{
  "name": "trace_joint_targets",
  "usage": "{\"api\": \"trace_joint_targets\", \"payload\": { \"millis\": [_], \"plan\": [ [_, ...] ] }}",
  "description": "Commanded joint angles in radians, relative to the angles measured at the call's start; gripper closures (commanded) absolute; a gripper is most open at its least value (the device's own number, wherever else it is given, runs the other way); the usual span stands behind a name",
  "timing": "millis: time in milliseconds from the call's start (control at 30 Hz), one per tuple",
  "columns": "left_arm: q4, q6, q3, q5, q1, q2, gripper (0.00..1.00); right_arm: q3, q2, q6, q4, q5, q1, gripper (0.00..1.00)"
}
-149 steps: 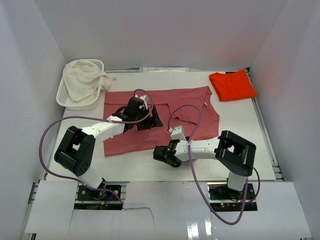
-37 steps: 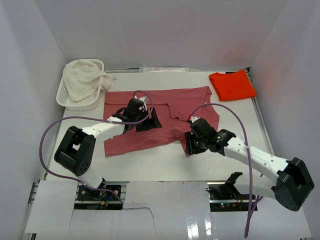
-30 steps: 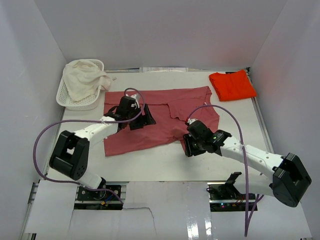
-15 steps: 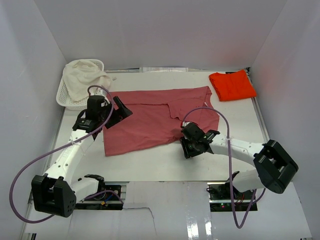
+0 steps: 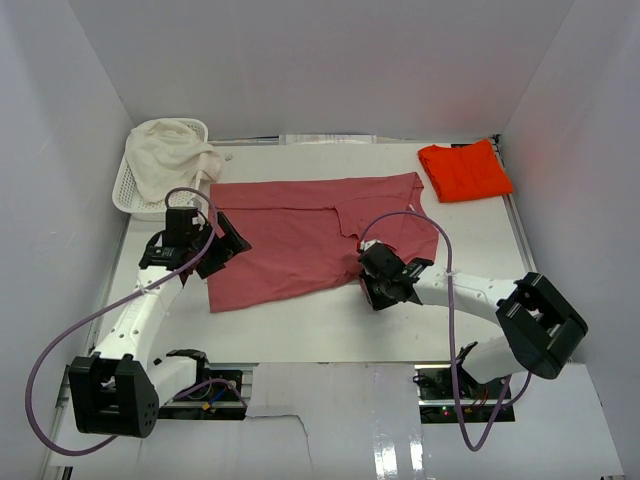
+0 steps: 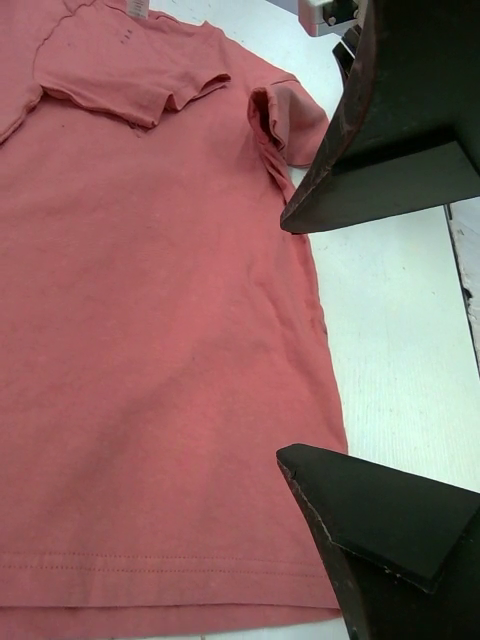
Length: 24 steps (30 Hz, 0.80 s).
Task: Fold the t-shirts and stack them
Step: Grap the side of the flattened tshirt closest away from the robot with both arms
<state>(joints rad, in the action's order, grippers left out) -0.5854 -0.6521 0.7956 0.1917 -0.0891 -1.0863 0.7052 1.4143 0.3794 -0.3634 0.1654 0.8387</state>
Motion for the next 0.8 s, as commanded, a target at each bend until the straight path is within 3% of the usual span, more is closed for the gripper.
{"api": "trace_joint_targets", "payload": {
  "millis": [0, 33, 200, 467, 633, 767],
  "plan": [
    [-0.024, 0.016, -0.018, 0.031, 0.012, 0.034, 0.02, 0.008, 0.043, -0.01, 0.014, 0.002, 0.005, 0.87],
    [-0.025, 0.019, -0.022, 0.031, 0.015, 0.04, 0.02, 0.011, 0.041, -0.01, 0.008, 0.002, 0.005, 0.92],
    [-0.039, 0.022, -0.047, 0.026, 0.02, 0.063, 0.02, 0.013, 0.002, -0.008, -0.028, 0.002, 0.005, 0.92],
    [-0.126, -0.011, -0.059, 0.014, 0.02, 0.075, 0.02, 0.071, -0.152, 0.009, -0.248, -0.037, 0.005, 0.92],
    [-0.206, -0.095, -0.078, -0.053, 0.022, 0.12, 0.02, 0.128, -0.21, 0.041, -0.362, 0.011, -0.004, 0.92],
    [-0.261, -0.187, -0.082, -0.129, 0.022, 0.151, 0.09, 0.158, -0.239, 0.038, -0.402, 0.031, -0.036, 0.92]
  ]
}}
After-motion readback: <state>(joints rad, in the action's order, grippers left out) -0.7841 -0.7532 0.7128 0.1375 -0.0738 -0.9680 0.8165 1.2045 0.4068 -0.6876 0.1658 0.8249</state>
